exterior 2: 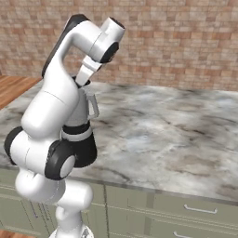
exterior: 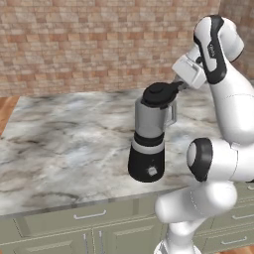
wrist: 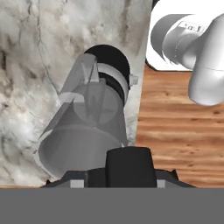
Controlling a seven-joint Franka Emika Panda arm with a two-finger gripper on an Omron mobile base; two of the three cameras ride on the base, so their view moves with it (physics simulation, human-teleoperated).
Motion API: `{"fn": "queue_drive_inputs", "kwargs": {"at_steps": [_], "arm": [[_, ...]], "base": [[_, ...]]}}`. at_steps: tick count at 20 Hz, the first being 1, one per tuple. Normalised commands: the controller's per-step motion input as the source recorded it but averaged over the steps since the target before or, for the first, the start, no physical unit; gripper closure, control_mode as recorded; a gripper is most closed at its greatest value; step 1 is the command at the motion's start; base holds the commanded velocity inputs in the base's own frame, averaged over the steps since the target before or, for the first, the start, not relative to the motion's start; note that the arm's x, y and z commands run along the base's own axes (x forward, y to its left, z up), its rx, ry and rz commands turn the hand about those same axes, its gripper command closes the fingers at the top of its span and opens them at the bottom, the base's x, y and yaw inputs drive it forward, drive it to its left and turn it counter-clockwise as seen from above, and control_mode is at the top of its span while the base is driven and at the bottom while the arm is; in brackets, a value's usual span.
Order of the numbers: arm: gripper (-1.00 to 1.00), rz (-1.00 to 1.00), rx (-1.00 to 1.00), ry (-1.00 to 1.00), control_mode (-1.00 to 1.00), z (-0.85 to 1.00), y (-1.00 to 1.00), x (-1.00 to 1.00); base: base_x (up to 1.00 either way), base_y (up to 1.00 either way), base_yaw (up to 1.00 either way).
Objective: Close the lid blender by securely placing the lid on top.
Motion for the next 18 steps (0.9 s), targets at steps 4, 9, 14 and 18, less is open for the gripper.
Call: {"fn": "queue_drive_inputs", "kwargs": {"at_steps": [4, 9, 14, 18], "arm": [[1.00, 0.00, 0.06, 0.00, -1.00, 0.00, 0.10, 0.00], [1.00, 0.00, 0.06, -0.06, -1.00, 0.00, 0.00, 0.00], [1.00, 0.00, 0.04, -0.12, -1.00, -0.12, 0.00, 0.00], [1.00, 0.00, 0.00, -0.04, -1.00, -0.25, 0.00, 0.05]], "base": [[0.00, 0.00, 0.00], [0.00, 0.00, 0.00], [0.00, 0.00, 0.00], [0.00, 0.00, 0.00]]}}
